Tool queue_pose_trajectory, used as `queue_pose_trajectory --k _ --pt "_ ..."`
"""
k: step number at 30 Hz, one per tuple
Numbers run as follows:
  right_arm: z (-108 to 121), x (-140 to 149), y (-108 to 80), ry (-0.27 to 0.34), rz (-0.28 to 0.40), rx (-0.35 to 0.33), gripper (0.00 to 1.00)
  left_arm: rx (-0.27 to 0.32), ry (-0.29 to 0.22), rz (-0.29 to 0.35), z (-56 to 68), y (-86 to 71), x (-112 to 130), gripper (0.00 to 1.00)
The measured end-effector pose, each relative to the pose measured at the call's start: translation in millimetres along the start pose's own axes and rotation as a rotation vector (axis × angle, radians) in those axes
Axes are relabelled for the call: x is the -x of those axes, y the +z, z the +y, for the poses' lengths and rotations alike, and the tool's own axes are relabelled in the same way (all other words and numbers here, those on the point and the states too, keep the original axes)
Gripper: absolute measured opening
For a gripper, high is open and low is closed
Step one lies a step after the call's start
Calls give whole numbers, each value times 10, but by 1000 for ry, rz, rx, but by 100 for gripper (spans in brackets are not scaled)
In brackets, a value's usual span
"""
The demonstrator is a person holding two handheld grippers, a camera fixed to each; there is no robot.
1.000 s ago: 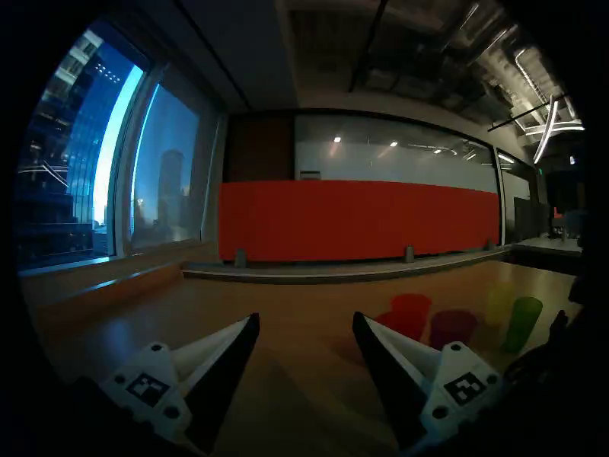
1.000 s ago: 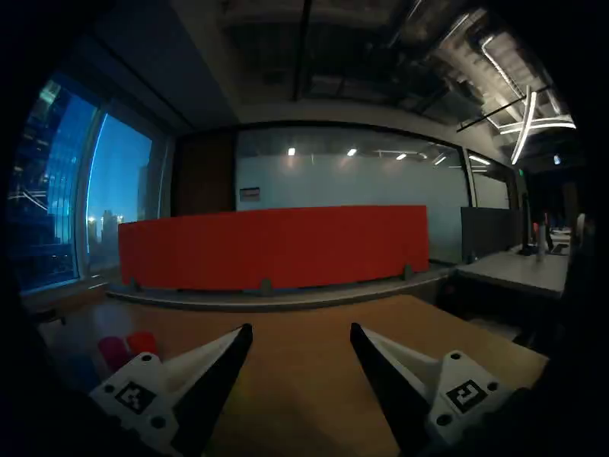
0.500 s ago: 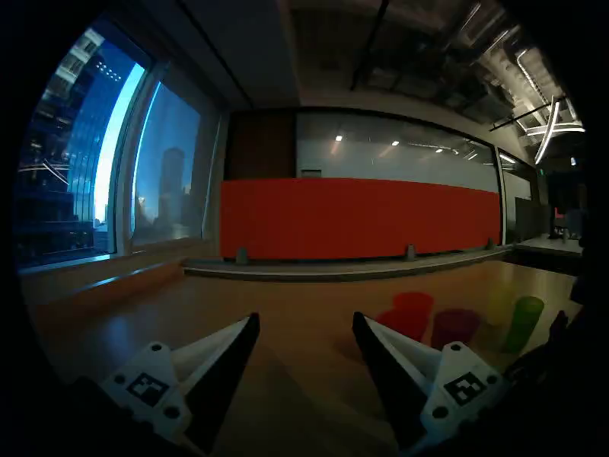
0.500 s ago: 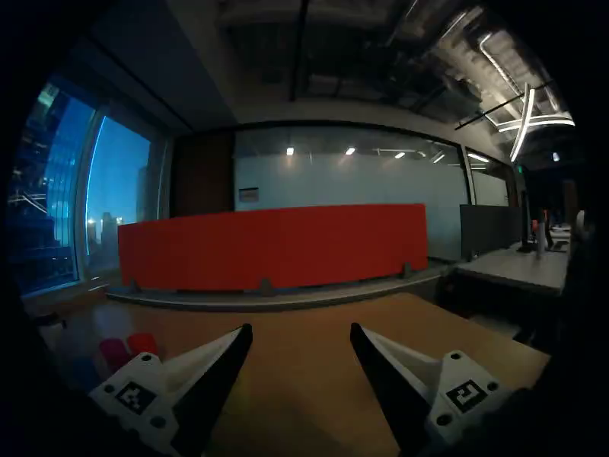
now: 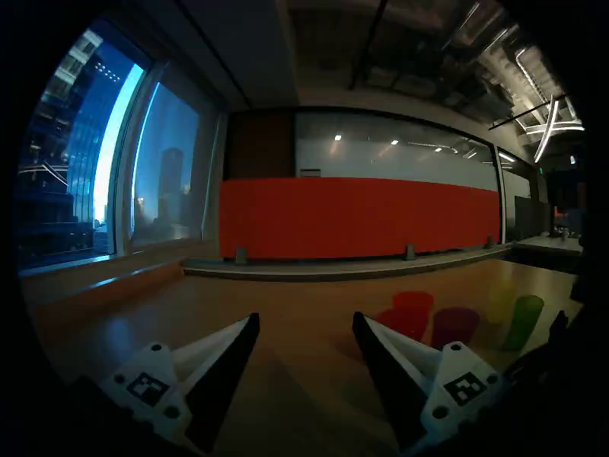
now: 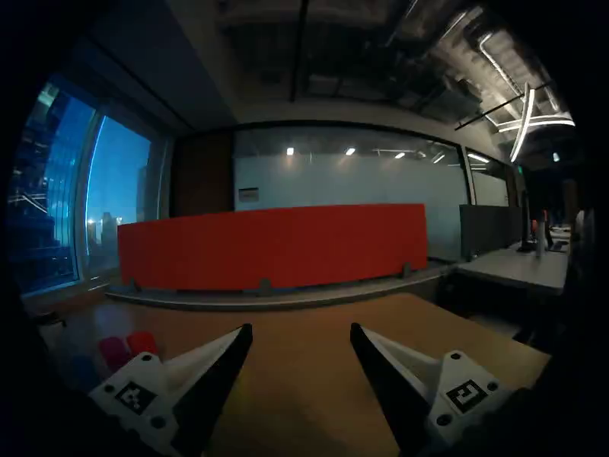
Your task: Pour water
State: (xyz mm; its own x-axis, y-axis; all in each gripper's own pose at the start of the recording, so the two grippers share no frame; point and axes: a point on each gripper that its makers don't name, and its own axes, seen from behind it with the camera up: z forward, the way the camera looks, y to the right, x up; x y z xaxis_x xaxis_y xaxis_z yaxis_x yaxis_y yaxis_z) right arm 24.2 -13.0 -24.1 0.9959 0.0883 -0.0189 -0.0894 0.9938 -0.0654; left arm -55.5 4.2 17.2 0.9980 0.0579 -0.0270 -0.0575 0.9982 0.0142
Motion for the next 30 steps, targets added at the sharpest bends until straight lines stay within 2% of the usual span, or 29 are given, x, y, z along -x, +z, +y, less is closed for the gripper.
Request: queue_pose_trajectory --k 9,18,30 --pt "74 -45 -22 -16 28 -3 100 0 1 0 -2 -15 0 90" --pt "181 59 -22 -38 36 -14 100 -1 1 0 -6 -18 -6 90" --pt "113 183 80 -62 64 -43 100 -1 1 0 -5 -22 -5 91"
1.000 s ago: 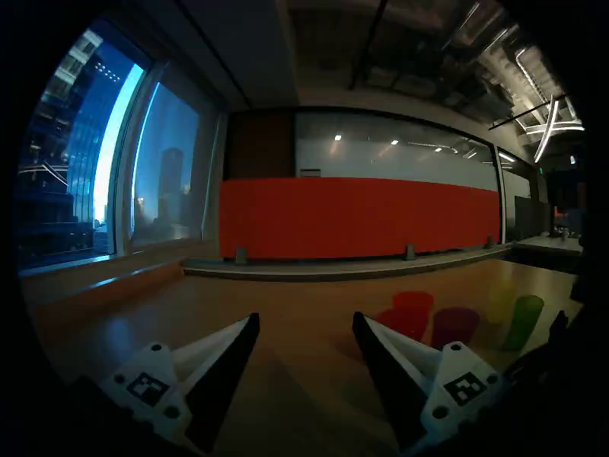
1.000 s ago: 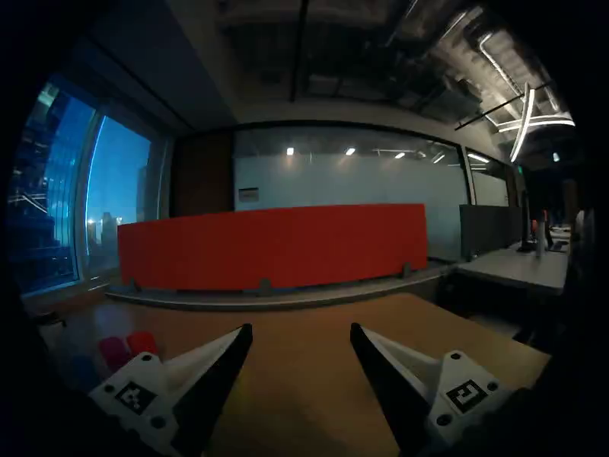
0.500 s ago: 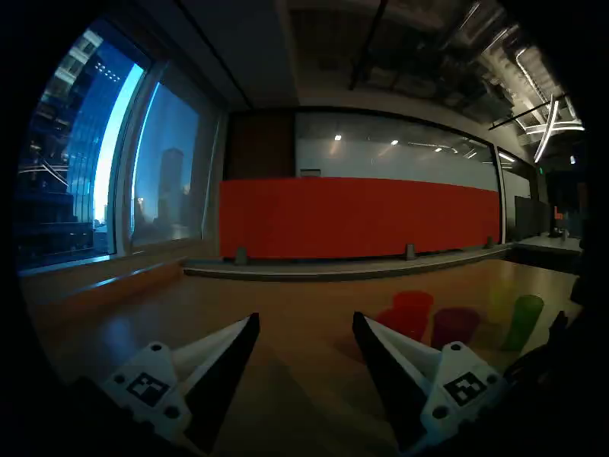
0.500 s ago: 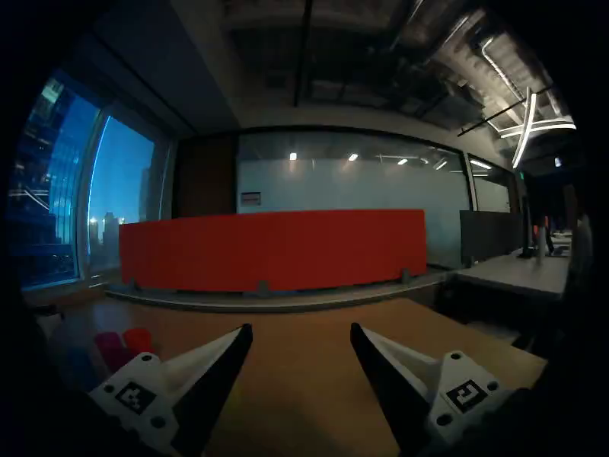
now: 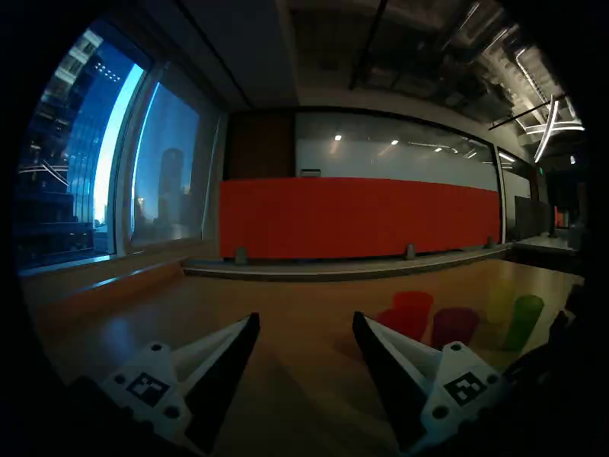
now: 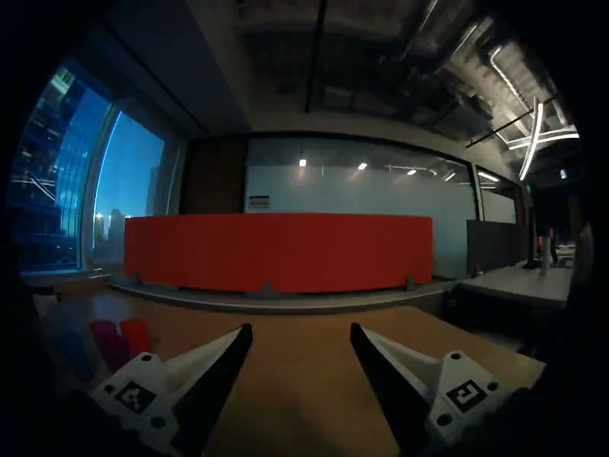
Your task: Pour water
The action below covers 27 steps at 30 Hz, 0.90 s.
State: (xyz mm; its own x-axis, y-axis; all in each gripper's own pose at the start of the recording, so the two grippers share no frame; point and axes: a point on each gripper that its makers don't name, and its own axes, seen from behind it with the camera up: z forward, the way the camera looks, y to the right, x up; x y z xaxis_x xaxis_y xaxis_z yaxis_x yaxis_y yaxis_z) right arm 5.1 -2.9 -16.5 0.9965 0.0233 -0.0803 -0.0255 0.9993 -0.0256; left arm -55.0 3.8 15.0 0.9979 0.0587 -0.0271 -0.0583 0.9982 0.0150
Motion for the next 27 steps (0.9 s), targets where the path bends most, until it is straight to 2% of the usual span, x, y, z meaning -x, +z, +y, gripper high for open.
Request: queue_pose_trajectory --k 12,18,27 --pt "-129 241 102 16 -8 -27 99 0 0 0 -9 -8 -3 91" --pt "-97 379 80 2 -24 -21 99 0 0 0 -6 -6 0 90" --pt "-35 454 75 26 -27 -15 99 0 0 0 0 -8 3 91"
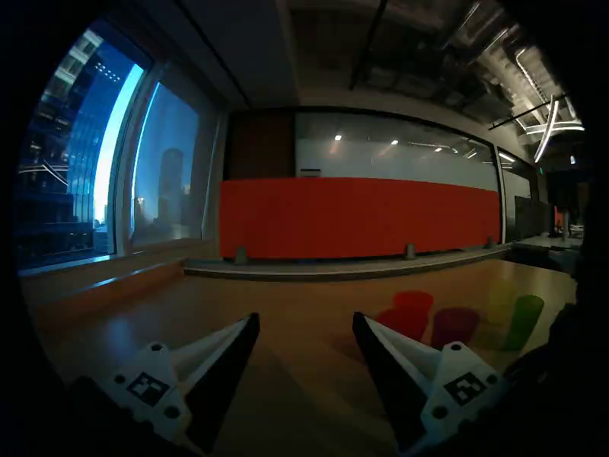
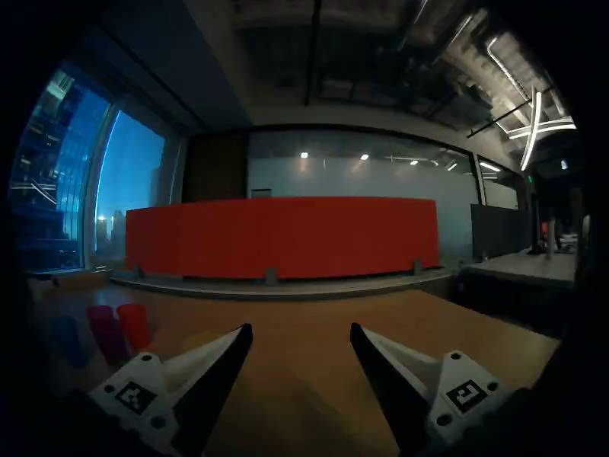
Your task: Pour water
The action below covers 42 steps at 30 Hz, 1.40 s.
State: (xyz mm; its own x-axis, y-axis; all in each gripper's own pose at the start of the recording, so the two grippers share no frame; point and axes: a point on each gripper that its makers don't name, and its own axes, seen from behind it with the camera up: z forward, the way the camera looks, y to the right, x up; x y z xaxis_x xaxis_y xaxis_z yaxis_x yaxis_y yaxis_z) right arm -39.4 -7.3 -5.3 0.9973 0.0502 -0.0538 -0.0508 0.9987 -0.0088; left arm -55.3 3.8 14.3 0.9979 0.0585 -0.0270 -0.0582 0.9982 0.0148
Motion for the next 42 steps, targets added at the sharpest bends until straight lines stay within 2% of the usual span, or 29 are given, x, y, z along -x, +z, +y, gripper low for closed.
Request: queue_pose_trajectory --k 12,21,42 --pt "11 64 34 -9 -19 3 99 0 0 0 1 -5 0 90" --pt "-67 106 47 -25 -29 -6 99 0 0 0 4 6 -1 90" --pt "-58 115 44 -24 -33 1 100 0 0 0 3 -4 -2 90"
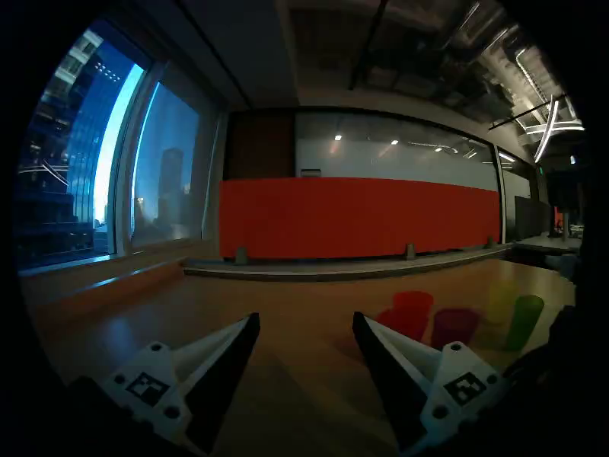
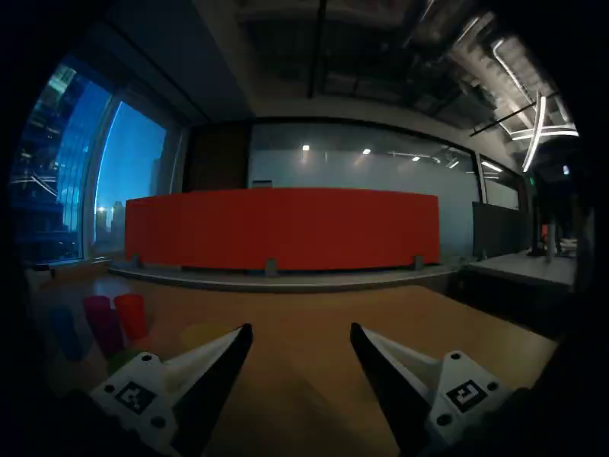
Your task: Pour water
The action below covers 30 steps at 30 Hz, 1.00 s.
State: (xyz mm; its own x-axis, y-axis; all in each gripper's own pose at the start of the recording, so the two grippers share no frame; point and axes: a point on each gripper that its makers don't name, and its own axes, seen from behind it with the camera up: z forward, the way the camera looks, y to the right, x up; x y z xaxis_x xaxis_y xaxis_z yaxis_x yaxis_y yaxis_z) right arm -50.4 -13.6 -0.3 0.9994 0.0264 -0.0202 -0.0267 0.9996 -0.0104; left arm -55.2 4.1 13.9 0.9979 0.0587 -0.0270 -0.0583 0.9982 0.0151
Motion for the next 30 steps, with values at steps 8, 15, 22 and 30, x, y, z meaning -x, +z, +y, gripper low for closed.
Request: queue_pose_trajectory --k 8,15,22,30 --pt "5 -4 -5 0 0 0 99 0 0 0 -3 0 1 90" --pt "-4 -5 -15 -1 0 0 100 0 0 0 -2 13 0 90" --pt "-5 7 -24 -1 0 0 99 0 0 0 1 11 2 90" --pt "0 8 -19 0 0 0 100 0 0 0 2 11 -1 90"
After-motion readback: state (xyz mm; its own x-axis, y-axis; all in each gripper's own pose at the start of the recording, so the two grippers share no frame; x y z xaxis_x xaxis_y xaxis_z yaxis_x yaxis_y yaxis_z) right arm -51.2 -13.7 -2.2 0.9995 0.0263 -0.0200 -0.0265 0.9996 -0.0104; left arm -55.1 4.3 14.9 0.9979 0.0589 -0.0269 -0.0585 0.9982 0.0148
